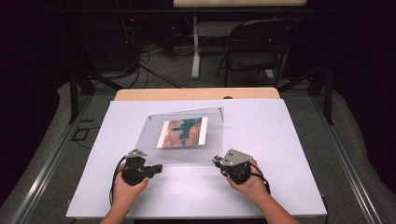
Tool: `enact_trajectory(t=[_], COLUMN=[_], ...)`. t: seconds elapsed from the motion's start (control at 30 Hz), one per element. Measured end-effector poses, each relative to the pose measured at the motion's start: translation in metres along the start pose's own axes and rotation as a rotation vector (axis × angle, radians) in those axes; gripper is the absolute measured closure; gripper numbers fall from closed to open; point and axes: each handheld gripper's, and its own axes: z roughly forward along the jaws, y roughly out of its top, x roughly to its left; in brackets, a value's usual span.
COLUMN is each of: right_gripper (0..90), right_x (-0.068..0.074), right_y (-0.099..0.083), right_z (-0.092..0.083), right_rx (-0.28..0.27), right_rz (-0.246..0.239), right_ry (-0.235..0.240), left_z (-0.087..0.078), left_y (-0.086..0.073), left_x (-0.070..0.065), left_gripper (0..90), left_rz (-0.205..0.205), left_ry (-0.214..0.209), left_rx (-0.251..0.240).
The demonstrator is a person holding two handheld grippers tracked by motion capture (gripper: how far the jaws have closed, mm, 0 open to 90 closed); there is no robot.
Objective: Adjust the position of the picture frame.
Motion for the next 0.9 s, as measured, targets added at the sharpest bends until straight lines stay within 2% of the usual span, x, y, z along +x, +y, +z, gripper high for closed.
enact_trajectory(t=[0.23, 0.63, 0.73, 0.9], right_gripper=[83.3, 83.3, 82.9, 83.1], right_x=[-0.006, -0.018, -0.019, -0.012], right_y=[-0.005, -0.021, -0.024, -0.022], right_z=[-0.009, -0.029, -0.032, -0.03], right_rx=[0.01, 0.033, 0.039, 0.045], right_rz=[0.011, 0.055, 0.078, 0.1], right_ry=[-0.034, -0.093, -0.098, -0.079], left_z=[0.019, 0.067, 0.072, 0.068], left_y=[0.023, 0.06, 0.065, 0.062], left_x=[-0.002, -0.013, -0.013, -0.007], left_gripper=[90.0, 90.0, 90.0, 87.1], left_rz=[0.015, 0.038, 0.043, 0.026], left_ry=[0.001, -0.016, -0.004, 0.012], left_rx=[0.013, 0.037, 0.031, 0.032])
